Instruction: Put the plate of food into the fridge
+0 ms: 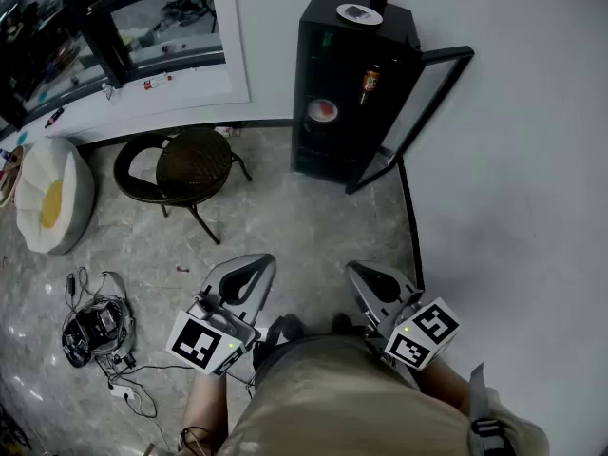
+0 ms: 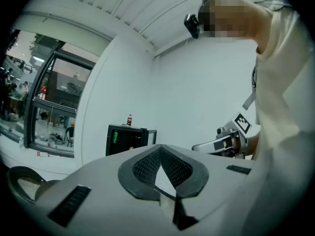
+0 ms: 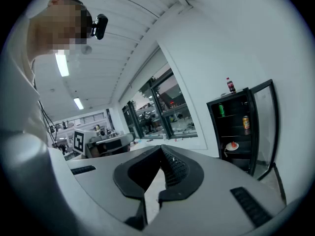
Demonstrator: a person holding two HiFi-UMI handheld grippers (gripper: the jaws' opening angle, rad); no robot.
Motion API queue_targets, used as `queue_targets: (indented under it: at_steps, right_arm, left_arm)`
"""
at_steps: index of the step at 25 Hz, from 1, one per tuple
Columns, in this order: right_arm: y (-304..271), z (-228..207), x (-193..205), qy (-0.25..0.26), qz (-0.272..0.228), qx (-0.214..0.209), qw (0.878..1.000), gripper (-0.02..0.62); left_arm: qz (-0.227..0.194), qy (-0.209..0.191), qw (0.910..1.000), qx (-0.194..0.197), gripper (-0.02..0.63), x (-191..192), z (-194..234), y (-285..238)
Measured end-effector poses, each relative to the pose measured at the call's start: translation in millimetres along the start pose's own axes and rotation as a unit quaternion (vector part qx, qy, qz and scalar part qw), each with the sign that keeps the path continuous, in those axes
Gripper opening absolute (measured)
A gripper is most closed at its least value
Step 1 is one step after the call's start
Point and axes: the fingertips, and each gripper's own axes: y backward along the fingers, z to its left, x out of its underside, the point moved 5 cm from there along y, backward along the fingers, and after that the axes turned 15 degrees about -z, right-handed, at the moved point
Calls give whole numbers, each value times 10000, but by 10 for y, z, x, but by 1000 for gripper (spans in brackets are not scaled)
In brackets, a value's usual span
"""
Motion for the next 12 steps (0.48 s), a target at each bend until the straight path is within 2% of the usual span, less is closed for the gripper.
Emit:
queue_targets:
  at_steps: [12]
  right_arm:
    - [-34,100,79,51,36,178,9998,21]
  left_arm:
    - [-17,141,9998,102,11,130,68,114]
